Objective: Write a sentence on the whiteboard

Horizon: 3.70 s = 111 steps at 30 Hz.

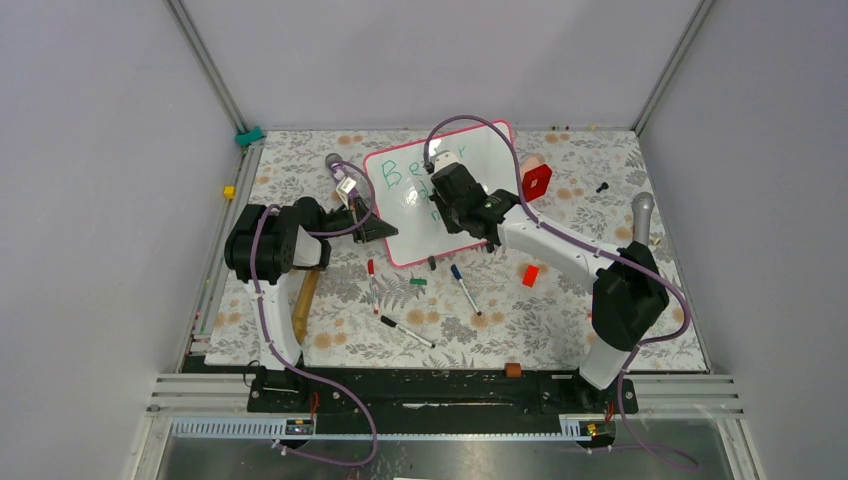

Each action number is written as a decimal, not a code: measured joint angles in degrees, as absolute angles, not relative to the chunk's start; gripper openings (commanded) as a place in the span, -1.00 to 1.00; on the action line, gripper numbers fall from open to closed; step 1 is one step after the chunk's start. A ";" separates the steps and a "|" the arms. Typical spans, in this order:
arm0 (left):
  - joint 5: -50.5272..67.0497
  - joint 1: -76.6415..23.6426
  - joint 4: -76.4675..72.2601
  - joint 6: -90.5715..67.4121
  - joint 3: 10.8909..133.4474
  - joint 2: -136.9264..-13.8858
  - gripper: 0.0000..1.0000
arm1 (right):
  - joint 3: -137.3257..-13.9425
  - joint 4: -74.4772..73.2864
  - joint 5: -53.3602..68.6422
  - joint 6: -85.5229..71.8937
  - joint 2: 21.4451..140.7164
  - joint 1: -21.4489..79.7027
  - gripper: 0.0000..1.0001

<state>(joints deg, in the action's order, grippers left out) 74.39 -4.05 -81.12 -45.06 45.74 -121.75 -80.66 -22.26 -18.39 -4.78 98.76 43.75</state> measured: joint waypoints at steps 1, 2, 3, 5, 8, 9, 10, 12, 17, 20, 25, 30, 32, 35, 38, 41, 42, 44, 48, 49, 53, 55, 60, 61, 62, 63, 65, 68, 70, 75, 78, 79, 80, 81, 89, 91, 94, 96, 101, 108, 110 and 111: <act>74.37 -4.05 -81.12 -45.06 45.74 -121.75 -1.00 | -80.60 -22.44 -18.39 -4.78 98.76 43.75 -1.00; 74.37 -4.03 -81.12 -45.06 45.74 -121.75 -1.00 | -80.49 -22.70 -18.39 -4.78 98.76 43.75 -1.00; 74.37 -4.05 -81.12 -45.06 45.74 -121.75 -1.00 | -80.40 -23.05 -18.39 -4.78 98.76 43.75 -1.00; 74.39 -4.05 -81.12 -45.06 45.74 -121.75 -1.00 | -80.31 -23.73 -18.39 -4.78 98.78 43.75 -1.00; 74.39 -4.05 -81.12 -45.06 45.74 -121.75 -1.00 | -80.23 -23.99 -18.44 -4.78 98.78 43.75 -1.00; 74.39 -4.05 -81.12 -45.06 45.74 -121.75 -1.00 | -80.18 -24.08 -18.46 -4.78 98.78 43.75 -1.00; 74.39 -4.05 -81.12 -45.06 45.74 -121.75 -1.00 | -80.18 -24.21 -18.55 -4.78 98.80 43.75 -1.00; 74.39 -4.03 -81.12 -45.06 45.74 -121.75 -1.00 | -80.18 -24.56 -18.85 -4.78 98.85 43.75 -1.00; 74.39 -4.03 -81.12 -45.08 45.74 -121.75 -1.00 | -80.18 -25.04 -20.43 -4.80 99.07 43.75 -1.00; 74.37 -4.03 -81.12 -45.08 45.74 -121.75 -1.00 | -80.18 -25.04 -21.17 -4.82 99.11 43.77 -1.00; 74.37 -4.05 -81.12 -45.08 45.74 -121.75 -1.00 | -80.18 -25.06 -22.00 -4.84 99.13 43.77 -1.00; 74.39 -4.03 -81.14 -45.04 45.74 -121.75 -1.00 | -78.81 -23.53 -21.89 -4.91 97.95 43.72 -1.00; 74.41 -4.05 -81.17 -44.99 45.74 -121.75 -1.00 | -76.16 -21.54 -21.47 -4.99 95.59 43.51 -1.00; 74.41 -4.03 -81.17 -44.99 45.74 -121.75 -1.00 | -72.51 -19.31 -21.34 -4.99 91.26 42.92 -1.00; 74.41 -4.03 -81.17 -44.99 45.74 -121.75 -1.00 | -70.74 -17.54 -21.37 -5.02 87.68 42.13 -1.00; 74.41 -4.05 -81.17 -44.99 45.74 -121.75 -1.00 | -70.78 -15.94 -21.37 -5.02 86.63 41.36 -1.00; 74.41 -4.05 -81.17 -44.99 45.74 -121.75 -1.00 | -70.94 -15.92 -21.34 -5.04 86.74 41.15 -1.00; 74.41 -4.03 -81.17 -44.99 45.74 -121.75 -1.00 | -71.24 -16.03 -21.34 -5.04 87.35 40.86 -1.00; 74.41 -4.05 -81.17 -44.99 45.74 -121.75 -1.00 | -71.92 -16.23 -21.10 -5.21 89.38 40.75 -1.00; 74.41 -4.05 -81.17 -44.99 45.74 -121.75 -1.00 | -72.10 -16.36 -20.93 -5.23 89.93 40.75 -1.00; 74.41 -4.05 -81.17 -45.01 45.74 -121.75 -1.00 | -72.36 -16.73 -20.34 -5.23 91.33 40.75 -1.00; 74.41 -4.05 -81.17 -44.99 45.74 -121.75 -1.00 | -72.73 -17.34 -20.29 -5.26 91.90 40.75 -1.00; 74.41 -4.05 -81.17 -45.01 45.74 -121.75 -1.00 | -73.78 -17.54 -20.36 -5.23 92.77 40.75 -1.00; 74.41 -4.05 -81.17 -44.99 45.74 -121.75 -1.00 | -73.91 -17.52 -20.40 -5.23 92.86 40.75 -1.00; 74.41 -4.05 -81.17 -44.99 45.74 -121.75 -1.00 | -74.00 -17.50 -20.43 -5.26 92.88 40.75 -1.00; 74.41 -4.05 -81.17 -44.99 45.74 -121.75 -1.00 | -74.04 -17.52 -20.47 -5.26 92.88 40.75 -1.00; 74.41 -4.05 -81.17 -44.99 45.74 -121.78 -1.00 | -74.08 -17.52 -20.49 -5.26 92.92 40.75 -1.00; 74.41 -4.05 -81.17 -45.01 45.74 -121.75 -1.00 | -74.08 -17.52 -20.53 -5.26 93.27 40.75 -1.00; 74.41 -4.05 -81.17 -44.99 45.74 -121.75 -1.00 | -74.15 -17.52 -20.56 -5.28 93.80 40.75 -1.00; 74.39 -4.03 -81.12 -45.08 45.74 -121.75 -1.00 | -74.65 -17.85 -21.12 -5.28 94.91 40.75 -1.00; 74.39 -4.05 -81.14 -45.06 45.74 -121.78 -1.00 | -75.07 -17.93 -21.76 -5.26 95.00 40.75 -1.00; 74.39 -4.03 -81.14 -45.06 45.74 -121.75 -1.00 | -75.11 -17.93 -21.85 -5.26 95.00 40.75 -1.00; 74.39 -4.03 -81.12 -45.06 45.74 -121.78 -1.00 | -75.13 -17.93 -21.87 -5.26 95.00 40.75 -1.00; 74.39 -4.03 -81.14 -45.06 45.74 -121.75 -1.00 | -75.13 -17.91 -21.87 -5.26 95.02 40.75 -1.00; 74.39 -4.05 -81.14 -45.06 45.74 -121.78 -1.00 | -75.13 -17.87 -21.32 -5.21 95.02 40.75 -1.00; 74.39 -4.03 -81.12 -45.06 45.74 -121.78 -1.00 | -75.16 -17.78 -20.99 -5.19 95.02 40.75 -1.00; 74.39 -4.03 -81.12 -45.06 45.74 -121.75 -1.00 | -75.13 -17.58 -20.05 -5.17 95.02 40.75 -1.00; 74.39 -4.05 -81.12 -45.06 45.74 -121.75 -1.00 | -75.16 -17.50 -19.79 -4.99 95.02 40.75 -1.00; 74.39 -4.05 -81.14 -45.06 45.74 -121.75 -1.00 | -75.13 -17.45 -18.98 -4.82 95.02 40.75 -1.00; 74.39 -4.03 -81.14 -45.06 45.74 -121.75 -1.00 | -75.13 -17.74 -18.31 -4.80 95.02 40.75 -1.00; 74.39 -4.05 -81.14 -45.06 45.74 -121.75 -1.00 | -75.13 -17.89 -18.28 -4.80 95.02 40.75 -1.00; 74.39 -4.03 -81.14 -45.06 45.74 -121.75 -1.00 | -75.13 -18.06 -18.26 -4.80 95.02 40.75 -1.00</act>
<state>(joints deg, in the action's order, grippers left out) 74.39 -4.03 -81.14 -45.06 45.74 -121.75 -75.13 -18.06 -18.26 -4.80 95.02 40.75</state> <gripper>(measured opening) 0.067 0.176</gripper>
